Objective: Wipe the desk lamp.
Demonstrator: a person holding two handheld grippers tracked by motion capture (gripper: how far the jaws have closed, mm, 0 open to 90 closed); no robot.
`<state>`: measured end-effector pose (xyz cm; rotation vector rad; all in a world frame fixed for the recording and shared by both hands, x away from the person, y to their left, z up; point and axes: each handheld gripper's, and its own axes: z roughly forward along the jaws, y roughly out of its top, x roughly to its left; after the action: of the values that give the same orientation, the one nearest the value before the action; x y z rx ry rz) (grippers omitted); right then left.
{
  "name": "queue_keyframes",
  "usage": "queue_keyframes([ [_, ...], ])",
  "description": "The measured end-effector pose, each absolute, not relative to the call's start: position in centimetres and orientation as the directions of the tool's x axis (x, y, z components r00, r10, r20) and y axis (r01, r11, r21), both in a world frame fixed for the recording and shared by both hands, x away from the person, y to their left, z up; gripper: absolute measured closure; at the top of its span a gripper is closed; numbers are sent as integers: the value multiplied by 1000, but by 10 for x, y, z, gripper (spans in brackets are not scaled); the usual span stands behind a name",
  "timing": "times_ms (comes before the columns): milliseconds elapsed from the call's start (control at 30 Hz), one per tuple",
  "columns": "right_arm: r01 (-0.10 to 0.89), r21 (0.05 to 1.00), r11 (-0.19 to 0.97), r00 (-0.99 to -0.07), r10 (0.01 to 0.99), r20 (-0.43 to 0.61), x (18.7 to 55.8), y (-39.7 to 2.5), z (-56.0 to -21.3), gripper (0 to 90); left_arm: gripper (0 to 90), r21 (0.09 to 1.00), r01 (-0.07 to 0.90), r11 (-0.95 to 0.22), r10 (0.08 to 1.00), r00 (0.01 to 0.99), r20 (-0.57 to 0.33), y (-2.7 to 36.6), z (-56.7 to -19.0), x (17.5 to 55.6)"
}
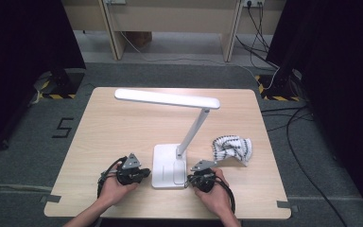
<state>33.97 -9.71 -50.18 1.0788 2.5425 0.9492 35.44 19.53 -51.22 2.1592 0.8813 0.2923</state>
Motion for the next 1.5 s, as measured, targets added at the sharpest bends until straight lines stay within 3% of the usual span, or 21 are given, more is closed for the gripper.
queue_keyframes([
  [633, 545, 641, 540, -725, 688, 36, 335, -88, -502, 892, 850, 728, 503, -465, 675, 734, -76, 195, -512, 358],
  [933, 511, 691, 510, -686, 727, -30, 336, -106, -492, 722, 826, 763, 494, -416, 684, 723, -95, 203, -508, 354],
  [1500, 505, 777, 376, -584, 812, -14, 325, -143, -494, 604, 595, 829, 447, -337, 710, 699, -88, 231, -514, 332],
])
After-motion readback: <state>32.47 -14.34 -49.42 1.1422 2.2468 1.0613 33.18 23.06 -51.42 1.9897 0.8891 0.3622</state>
